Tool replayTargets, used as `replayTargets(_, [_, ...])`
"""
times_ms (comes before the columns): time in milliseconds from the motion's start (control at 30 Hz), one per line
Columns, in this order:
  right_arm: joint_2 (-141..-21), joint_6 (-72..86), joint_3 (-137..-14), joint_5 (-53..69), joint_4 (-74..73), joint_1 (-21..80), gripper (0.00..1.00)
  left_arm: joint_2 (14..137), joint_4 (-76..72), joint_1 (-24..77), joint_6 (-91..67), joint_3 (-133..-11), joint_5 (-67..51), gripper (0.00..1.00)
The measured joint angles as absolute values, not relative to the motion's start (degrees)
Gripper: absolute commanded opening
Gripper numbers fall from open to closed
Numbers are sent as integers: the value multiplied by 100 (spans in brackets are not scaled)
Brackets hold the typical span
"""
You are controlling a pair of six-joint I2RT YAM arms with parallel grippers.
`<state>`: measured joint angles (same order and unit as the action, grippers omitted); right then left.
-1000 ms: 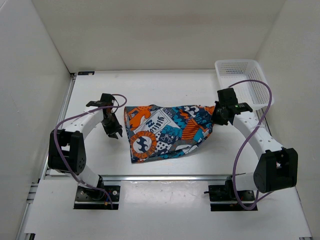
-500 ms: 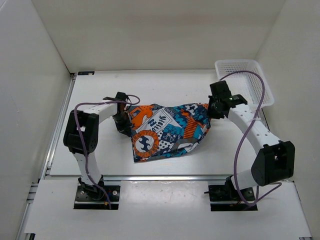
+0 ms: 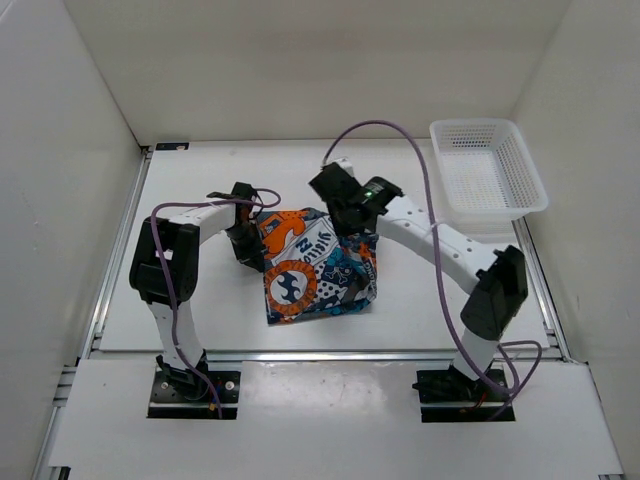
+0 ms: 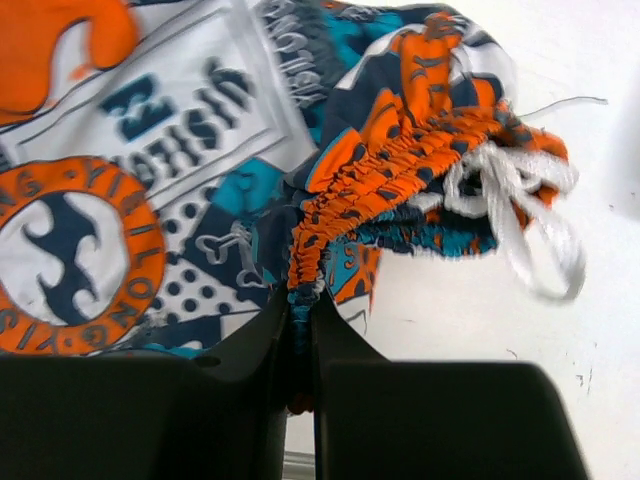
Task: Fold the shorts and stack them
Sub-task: Fold the shorts
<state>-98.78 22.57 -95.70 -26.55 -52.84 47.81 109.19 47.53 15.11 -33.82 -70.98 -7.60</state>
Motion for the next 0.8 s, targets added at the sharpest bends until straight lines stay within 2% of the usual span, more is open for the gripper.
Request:
replayTargets(367, [-11537, 2051, -11340, -3006, -5714, 6222, 0, 10916, 4753, 1511, -3387, -7098, -757, 10])
replayTargets(733, [-12123, 2049, -11771, -2958, -5688, 6364, 0, 10919, 4751, 1500, -3395, -7096, -768, 10])
replayTargets(767, [-12147, 2051, -11793, -2939, -5662, 6361, 1, 10916, 4753, 1494, -3400, -7096, -779, 10])
replayTargets(800, [-12175, 2056, -11810, -2910, -5627, 6359, 10, 10916, 4751, 1483, -3406, -7091, -794, 10])
